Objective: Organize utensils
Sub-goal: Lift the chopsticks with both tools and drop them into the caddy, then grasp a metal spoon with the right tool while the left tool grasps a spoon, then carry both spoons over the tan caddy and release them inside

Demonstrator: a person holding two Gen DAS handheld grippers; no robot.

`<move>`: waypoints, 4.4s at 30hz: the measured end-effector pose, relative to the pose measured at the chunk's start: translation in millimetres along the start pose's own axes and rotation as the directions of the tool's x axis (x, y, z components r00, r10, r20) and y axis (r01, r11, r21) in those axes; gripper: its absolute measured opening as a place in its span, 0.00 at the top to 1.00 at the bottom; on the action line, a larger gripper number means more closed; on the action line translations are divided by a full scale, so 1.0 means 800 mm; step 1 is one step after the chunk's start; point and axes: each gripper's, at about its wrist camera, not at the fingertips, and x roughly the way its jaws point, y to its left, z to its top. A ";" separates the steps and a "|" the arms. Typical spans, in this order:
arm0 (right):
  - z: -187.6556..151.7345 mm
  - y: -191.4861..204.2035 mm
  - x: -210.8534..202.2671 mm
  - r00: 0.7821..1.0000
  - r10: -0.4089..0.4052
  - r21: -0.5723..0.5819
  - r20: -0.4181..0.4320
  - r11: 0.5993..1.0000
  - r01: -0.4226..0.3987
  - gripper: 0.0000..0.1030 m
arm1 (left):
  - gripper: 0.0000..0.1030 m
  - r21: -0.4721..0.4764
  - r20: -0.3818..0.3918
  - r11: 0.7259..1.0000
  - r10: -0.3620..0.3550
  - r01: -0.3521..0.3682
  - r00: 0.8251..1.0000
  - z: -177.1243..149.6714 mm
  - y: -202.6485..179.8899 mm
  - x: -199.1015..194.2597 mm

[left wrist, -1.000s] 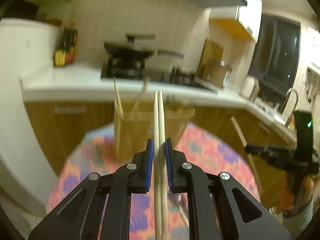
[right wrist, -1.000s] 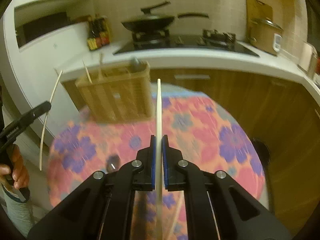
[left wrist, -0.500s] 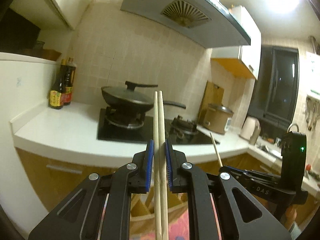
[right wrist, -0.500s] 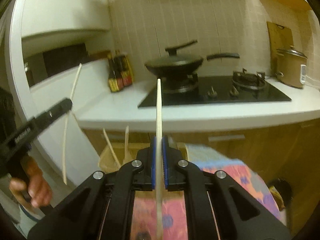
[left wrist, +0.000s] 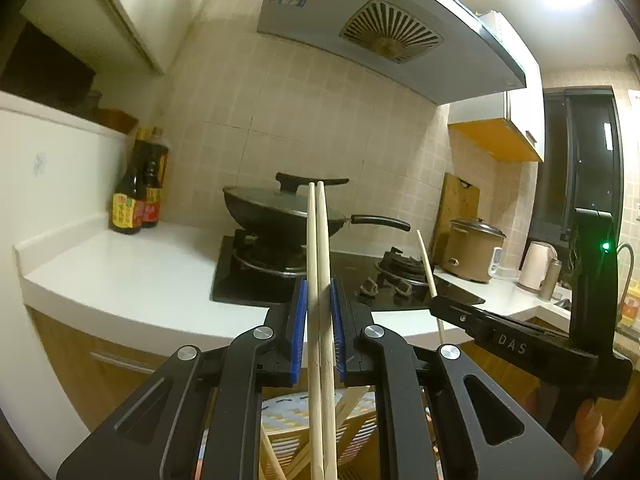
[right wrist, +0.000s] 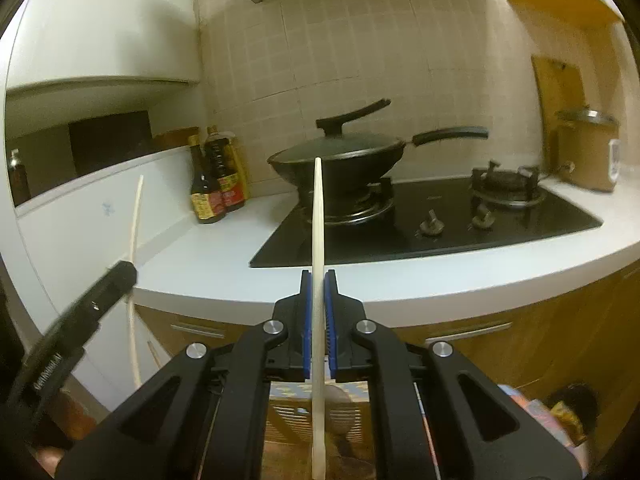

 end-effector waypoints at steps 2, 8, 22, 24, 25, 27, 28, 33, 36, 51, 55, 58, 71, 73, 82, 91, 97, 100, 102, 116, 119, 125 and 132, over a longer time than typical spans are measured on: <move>-0.002 -0.003 0.001 1.000 -0.008 0.017 0.011 1.000 0.008 0.96 | 0.90 -0.007 -0.001 1.000 0.001 -0.001 1.000 -0.001 0.005 0.005; -0.017 -0.009 0.011 0.997 -0.059 0.006 0.057 0.998 0.059 0.96 | 0.90 -0.016 0.019 1.000 0.017 -0.017 1.000 -0.015 0.012 0.015; -0.045 -0.017 -0.021 0.997 -0.016 -0.003 0.071 1.000 0.016 0.92 | 0.72 -0.054 -0.003 0.998 -0.014 0.014 1.000 -0.051 0.022 -0.005; -0.044 -0.017 -0.035 0.999 -0.006 -0.007 0.051 1.000 0.007 0.91 | 0.68 -0.059 -0.012 0.998 -0.016 0.016 1.000 -0.052 0.024 -0.013; -0.045 -0.017 -0.042 0.999 -0.002 -0.008 0.046 1.000 0.002 0.90 | 0.64 -0.063 -0.019 0.998 -0.018 0.017 1.000 -0.051 0.026 -0.020; -0.048 -0.017 -0.059 0.999 0.016 -0.003 0.028 1.000 -0.016 0.83 | 0.58 -0.070 -0.040 0.997 -0.041 0.038 0.998 -0.050 0.028 -0.031; -0.051 -0.017 -0.067 1.000 0.024 0.003 0.017 1.000 -0.024 0.67 | 0.53 -0.069 -0.059 0.996 -0.054 0.050 0.997 -0.049 0.027 -0.041; -0.074 -0.019 -0.118 0.999 0.028 0.035 -0.029 0.999 -0.027 0.43 | 0.44 -0.044 -0.102 0.997 -0.068 0.064 0.992 -0.053 0.019 -0.085; -0.093 -0.020 -0.146 0.997 0.000 0.041 -0.071 0.999 0.003 0.43 | 0.42 -0.060 -0.138 0.995 -0.089 0.081 0.986 -0.061 0.015 -0.108; -0.206 -0.008 -0.222 0.934 -0.096 -0.022 -0.344 0.995 0.094 0.53 | 0.44 -0.063 -0.411 0.991 -0.134 0.119 0.902 -0.143 -0.034 -0.169; -0.246 -0.012 -0.223 0.902 -0.083 -0.005 -0.424 0.996 0.089 0.66 | 0.45 -0.033 -0.502 0.992 -0.120 0.119 0.856 -0.174 -0.050 -0.175; -0.279 -0.011 -0.223 0.871 -0.079 -0.001 -0.485 0.996 0.090 0.71 | 0.48 -0.024 -0.583 0.991 -0.119 0.129 0.803 -0.200 -0.060 -0.172; -0.334 -0.016 -0.212 0.807 -0.089 0.005 -0.584 0.994 0.113 0.83 | 0.64 -0.055 -0.716 0.985 -0.153 0.164 0.681 -0.260 -0.083 -0.153; -0.336 -0.013 -0.211 0.805 -0.118 -0.024 -0.582 0.992 0.128 0.90 | 0.63 -0.023 -0.725 0.986 -0.131 0.166 0.677 -0.264 -0.093 -0.150; -0.331 -0.025 -0.215 0.813 -0.074 0.025 -0.577 0.994 0.108 0.91 | 0.67 0.101 -0.753 0.986 -0.011 0.132 0.657 -0.280 -0.123 -0.131; -0.325 -0.033 -0.220 0.828 -0.012 0.092 -0.561 0.993 0.076 0.91 | 0.99 -0.022 -0.727 0.992 -0.101 0.124 0.679 -0.264 -0.094 -0.135; -0.319 -0.035 -0.217 0.833 -0.034 0.075 -0.552 0.993 0.090 0.91 | 0.99 -0.145 -0.710 0.984 -0.177 0.104 0.682 -0.252 -0.053 -0.140; -0.311 -0.040 -0.211 0.836 -0.066 0.050 -0.545 0.993 0.111 0.91 | 0.99 -0.141 -0.704 0.988 -0.145 0.063 0.695 -0.246 -0.032 -0.144; -0.307 -0.045 -0.204 0.834 -0.082 0.042 -0.545 0.991 0.124 0.91 | 0.99 -0.147 -0.706 0.989 -0.128 0.033 0.697 -0.245 -0.017 -0.146; -0.313 -0.081 -0.173 0.782 -0.142 0.052 -0.607 0.975 0.218 0.89 | 0.69 -0.074 -0.726 0.997 -0.037 -0.023 0.687 -0.247 0.019 -0.136; -0.310 -0.086 -0.170 0.769 -0.111 0.082 -0.629 0.975 0.207 0.87 | 0.67 -0.024 -0.739 1.000 -0.006 -0.018 0.673 -0.247 0.013 -0.125; -0.300 -0.086 -0.152 0.725 -0.097 0.072 -0.682 0.977 0.199 0.87 | 0.69 0.160 -0.765 0.987 0.121 0.005 0.633 -0.250 -0.014 -0.104; -0.285 -0.078 -0.118 0.678 -0.145 -0.010 -0.721 0.980 0.199 0.90 | 0.90 0.254 -0.755 0.967 0.197 0.003 0.625 -0.248 -0.022 -0.088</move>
